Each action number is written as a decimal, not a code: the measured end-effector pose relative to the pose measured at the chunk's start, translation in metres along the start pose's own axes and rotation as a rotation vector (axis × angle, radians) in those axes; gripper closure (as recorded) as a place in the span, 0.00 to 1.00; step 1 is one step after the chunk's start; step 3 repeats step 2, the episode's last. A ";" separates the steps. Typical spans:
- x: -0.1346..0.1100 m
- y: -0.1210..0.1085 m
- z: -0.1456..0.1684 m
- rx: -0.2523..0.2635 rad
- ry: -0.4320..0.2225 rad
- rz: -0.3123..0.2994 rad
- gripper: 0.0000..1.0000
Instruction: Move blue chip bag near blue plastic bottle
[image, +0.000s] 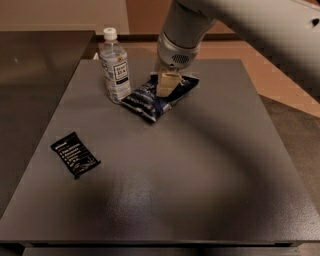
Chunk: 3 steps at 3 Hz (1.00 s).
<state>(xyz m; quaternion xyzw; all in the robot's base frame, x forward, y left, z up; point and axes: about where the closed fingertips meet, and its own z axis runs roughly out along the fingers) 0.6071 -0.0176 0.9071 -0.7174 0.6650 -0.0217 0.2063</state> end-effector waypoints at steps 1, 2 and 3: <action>-0.001 0.000 0.000 -0.001 0.000 -0.001 0.00; -0.001 0.000 0.000 -0.001 0.000 -0.001 0.00; -0.001 0.000 0.000 -0.001 0.000 -0.001 0.00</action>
Offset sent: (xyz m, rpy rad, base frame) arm -0.0003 0.0006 -0.0003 -0.0006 0.0001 0.0012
